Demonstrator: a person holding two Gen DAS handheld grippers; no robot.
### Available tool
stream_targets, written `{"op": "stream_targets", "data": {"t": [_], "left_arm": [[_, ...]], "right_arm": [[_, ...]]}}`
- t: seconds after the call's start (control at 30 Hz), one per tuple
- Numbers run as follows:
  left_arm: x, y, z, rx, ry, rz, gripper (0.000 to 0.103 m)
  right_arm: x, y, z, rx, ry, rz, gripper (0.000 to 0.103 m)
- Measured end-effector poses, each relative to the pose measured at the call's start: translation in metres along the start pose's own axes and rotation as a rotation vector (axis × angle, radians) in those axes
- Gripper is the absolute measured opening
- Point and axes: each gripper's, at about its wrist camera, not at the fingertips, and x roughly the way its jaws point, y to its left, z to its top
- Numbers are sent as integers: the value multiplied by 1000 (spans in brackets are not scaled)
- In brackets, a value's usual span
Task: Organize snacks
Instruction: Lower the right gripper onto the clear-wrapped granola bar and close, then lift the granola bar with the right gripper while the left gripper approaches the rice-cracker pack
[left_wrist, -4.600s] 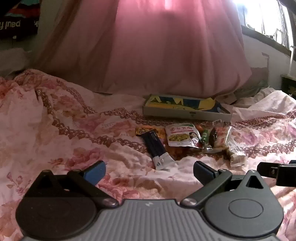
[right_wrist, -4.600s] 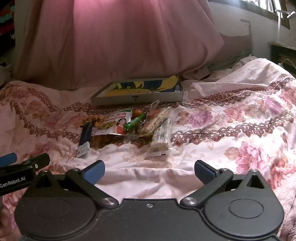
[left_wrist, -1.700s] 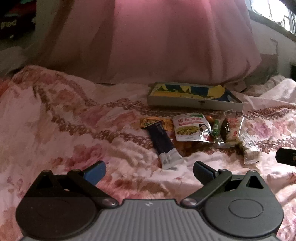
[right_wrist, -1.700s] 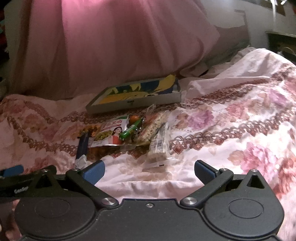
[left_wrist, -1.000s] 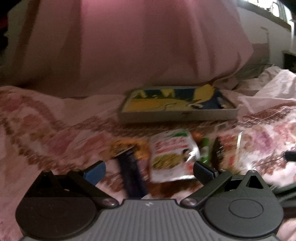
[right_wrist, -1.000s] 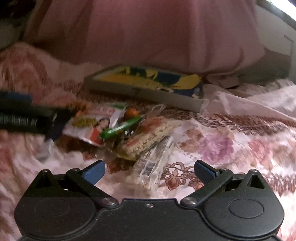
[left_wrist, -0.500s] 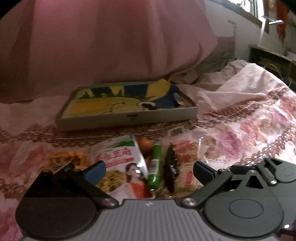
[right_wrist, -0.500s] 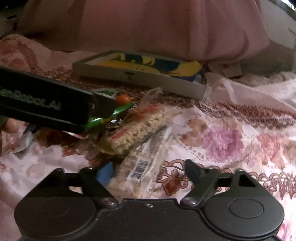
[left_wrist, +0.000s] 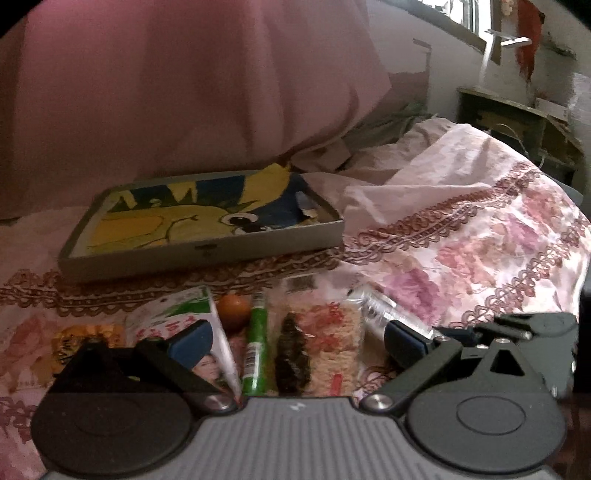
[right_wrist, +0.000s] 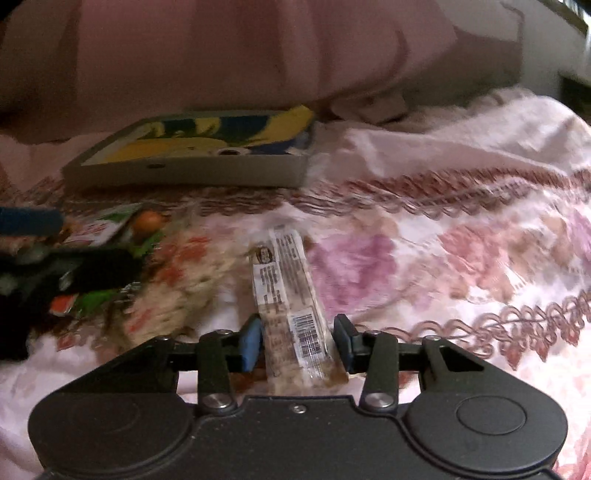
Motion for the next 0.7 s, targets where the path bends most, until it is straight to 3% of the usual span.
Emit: {"op": "stream_targets", "data": {"t": [0.1,0.23,0.53,0.7], "left_arm": [[3,-5,-1,14,14,-19,100],[7,-10,-4,36,31,-48,99],[28,-41,-15,148,117,-176,99],[46,-49,-20,168,177,-164,99]], "right_arm": [[5,-20,3,29,16,-15,43],[9,-43,8,74,49,30,43],[15,-52,14,109,58,55,43],[17,-52,15,116,57,67,43]]}}
